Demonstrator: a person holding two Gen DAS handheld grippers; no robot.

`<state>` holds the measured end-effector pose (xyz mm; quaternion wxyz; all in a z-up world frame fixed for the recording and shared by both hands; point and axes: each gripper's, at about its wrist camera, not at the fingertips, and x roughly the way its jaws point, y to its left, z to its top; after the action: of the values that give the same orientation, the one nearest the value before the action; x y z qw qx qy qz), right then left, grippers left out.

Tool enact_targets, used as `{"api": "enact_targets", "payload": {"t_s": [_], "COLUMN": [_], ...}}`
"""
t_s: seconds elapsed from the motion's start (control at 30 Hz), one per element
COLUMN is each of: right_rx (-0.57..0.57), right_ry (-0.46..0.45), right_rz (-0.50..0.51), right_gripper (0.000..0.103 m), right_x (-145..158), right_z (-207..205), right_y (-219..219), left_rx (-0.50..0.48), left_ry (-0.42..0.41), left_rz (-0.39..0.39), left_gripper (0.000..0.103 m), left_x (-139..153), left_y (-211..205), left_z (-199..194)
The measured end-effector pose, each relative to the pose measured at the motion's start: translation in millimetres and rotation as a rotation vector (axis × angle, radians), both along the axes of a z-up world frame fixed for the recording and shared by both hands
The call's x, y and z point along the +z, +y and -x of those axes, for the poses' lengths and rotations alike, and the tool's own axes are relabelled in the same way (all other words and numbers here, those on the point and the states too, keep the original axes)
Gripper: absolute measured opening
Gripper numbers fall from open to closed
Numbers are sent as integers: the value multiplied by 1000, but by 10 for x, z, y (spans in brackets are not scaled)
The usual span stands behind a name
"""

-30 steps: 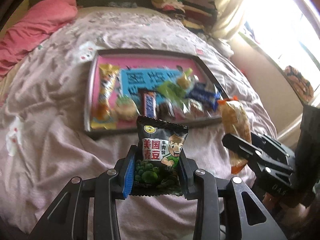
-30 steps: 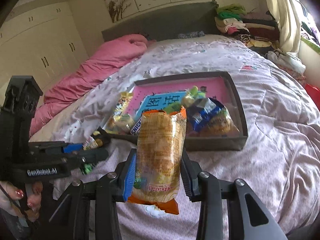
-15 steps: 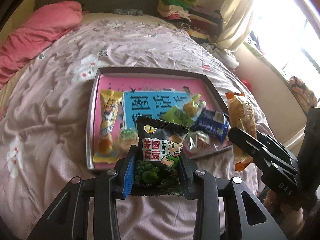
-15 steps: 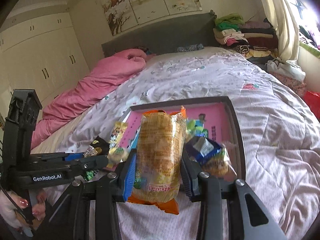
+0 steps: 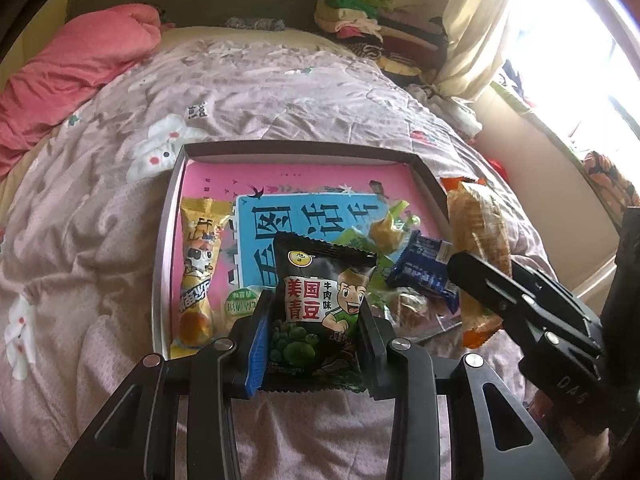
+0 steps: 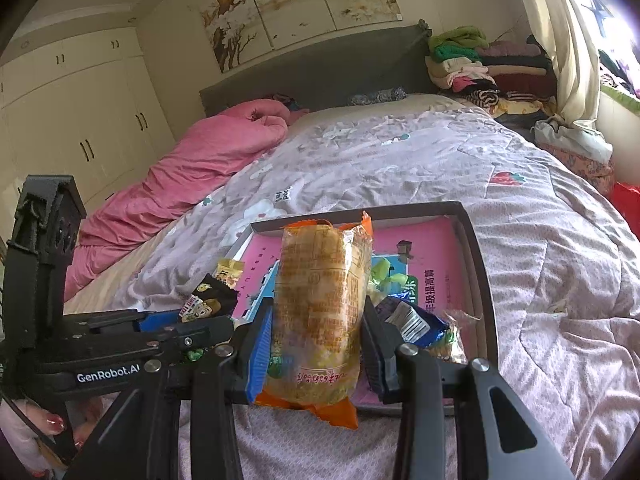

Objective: Organize snacks
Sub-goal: 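Lower the green-pea bag into the tray with left tool while right lowers the bread bag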

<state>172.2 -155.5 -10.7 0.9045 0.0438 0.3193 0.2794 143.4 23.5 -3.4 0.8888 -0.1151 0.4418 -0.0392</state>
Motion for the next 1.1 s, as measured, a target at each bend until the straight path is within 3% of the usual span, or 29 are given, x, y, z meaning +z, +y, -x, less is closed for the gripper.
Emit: {"api": "enact_targets", "payload": {"t_s": [1.1], "right_rx": [49], "right_ry": [89], "right_rz": [48], "right_gripper": [40], "right_x": [-306], "right_z": [-331], "right_y": [238], "left_rx": [12], "left_ry": [33], "left_rz": [-13], "left_gripper": [38], "left_x": [-276], "left_y": [42], "left_z": [-220]}}
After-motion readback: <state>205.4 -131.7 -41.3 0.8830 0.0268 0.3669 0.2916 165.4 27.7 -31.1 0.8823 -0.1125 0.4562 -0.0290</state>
